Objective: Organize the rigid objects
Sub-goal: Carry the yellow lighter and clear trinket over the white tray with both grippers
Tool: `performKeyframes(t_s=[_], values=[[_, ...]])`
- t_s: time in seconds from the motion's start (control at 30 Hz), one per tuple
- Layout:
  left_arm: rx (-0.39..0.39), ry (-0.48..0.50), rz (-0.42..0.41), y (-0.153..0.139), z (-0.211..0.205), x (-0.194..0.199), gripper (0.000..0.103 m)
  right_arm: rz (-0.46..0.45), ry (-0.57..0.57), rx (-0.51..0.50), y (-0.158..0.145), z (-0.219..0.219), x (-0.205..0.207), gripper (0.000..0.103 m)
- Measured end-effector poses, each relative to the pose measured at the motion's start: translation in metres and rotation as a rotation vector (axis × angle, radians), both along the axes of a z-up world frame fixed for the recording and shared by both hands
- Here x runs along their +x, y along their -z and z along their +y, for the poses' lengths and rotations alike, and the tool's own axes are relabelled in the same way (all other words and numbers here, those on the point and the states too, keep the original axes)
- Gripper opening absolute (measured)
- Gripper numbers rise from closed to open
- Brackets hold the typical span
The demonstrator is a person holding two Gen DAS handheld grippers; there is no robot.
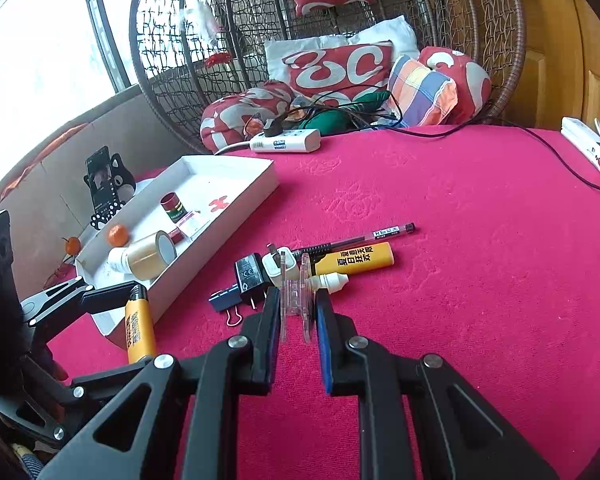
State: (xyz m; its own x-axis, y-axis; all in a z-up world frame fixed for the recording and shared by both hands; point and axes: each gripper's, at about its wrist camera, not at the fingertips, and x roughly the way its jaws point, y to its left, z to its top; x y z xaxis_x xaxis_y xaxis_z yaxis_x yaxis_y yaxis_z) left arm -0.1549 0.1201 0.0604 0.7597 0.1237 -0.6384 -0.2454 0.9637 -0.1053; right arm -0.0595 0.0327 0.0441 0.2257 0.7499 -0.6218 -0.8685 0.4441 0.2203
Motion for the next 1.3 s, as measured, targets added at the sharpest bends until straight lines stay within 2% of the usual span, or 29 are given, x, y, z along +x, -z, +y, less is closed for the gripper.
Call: performKeyframes(t_s=[0.47,1.3], values=[[0.003,-0.098,-0.070,-0.015,0.027,-0.024,0.082,-0.004,-0.033,0.037,-0.019,0.005,-0.001,0.015],[0.006,-0.265,-0.141,-0.028,0.070,-0.063,0.082,-0.024,-0.121,0.047,-0.039,0.038,-0.015,0.015]])
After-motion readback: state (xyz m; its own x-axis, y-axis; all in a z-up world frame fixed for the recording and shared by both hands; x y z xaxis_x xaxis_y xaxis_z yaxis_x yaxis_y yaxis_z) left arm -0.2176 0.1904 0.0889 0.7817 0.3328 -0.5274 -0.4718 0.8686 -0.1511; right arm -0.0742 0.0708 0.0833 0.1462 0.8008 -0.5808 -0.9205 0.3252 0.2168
